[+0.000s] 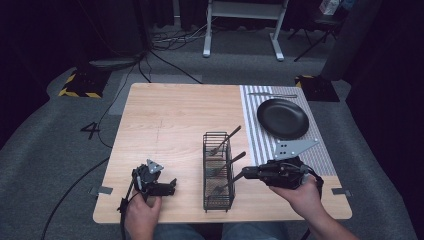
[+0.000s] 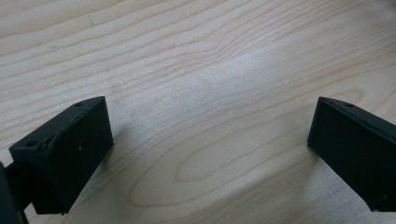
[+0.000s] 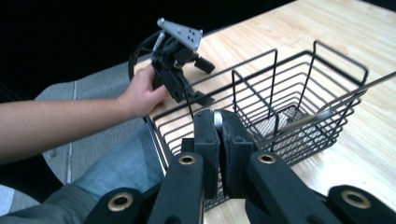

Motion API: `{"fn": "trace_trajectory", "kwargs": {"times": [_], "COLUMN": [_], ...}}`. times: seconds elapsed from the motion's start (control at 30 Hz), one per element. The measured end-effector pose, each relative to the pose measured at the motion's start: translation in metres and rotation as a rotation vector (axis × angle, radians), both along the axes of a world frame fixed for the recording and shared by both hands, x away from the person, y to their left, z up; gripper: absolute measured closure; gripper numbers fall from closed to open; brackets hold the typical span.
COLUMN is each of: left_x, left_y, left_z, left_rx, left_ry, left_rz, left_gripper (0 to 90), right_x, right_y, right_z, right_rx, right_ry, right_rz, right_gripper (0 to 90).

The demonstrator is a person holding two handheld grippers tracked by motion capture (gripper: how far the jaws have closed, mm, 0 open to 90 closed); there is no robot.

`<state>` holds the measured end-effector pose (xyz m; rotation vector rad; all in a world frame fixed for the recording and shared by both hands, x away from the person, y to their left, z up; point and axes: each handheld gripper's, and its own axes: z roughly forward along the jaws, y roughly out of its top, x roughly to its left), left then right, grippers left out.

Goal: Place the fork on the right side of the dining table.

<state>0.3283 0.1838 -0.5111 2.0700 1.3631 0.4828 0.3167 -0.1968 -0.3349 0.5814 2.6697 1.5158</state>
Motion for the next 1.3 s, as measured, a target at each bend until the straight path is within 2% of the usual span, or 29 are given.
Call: {"fn": "trace_trajectory", "kwargs": {"times": [0.57, 0.93, 1.3], "left_x": [0.000, 0.000, 0.000], "left_y": [0.000, 0.000, 0.000], "left_z": [0.000, 0.000, 0.000], "left_rx": [0.000, -0.001, -0.001], "left_ry": [0.000, -0.002, -0.002], "left_rz": [0.000, 0.004, 0.004], "left_gripper": [0.1, 0.1, 0.1], "right_x": [-0.005, -0.010, -0.008], "right_y": [-0.023, -0.041, -0.060], "right_z": [0.030, 0.050, 0.062], "right_rx": [0.088, 0.126, 0.158], "right_ry": [-0.032, -0.073, -0.090], "right_rz": [-0.053, -0.089, -0.123], "right_gripper": [86.9, 86.9, 86.9]}}
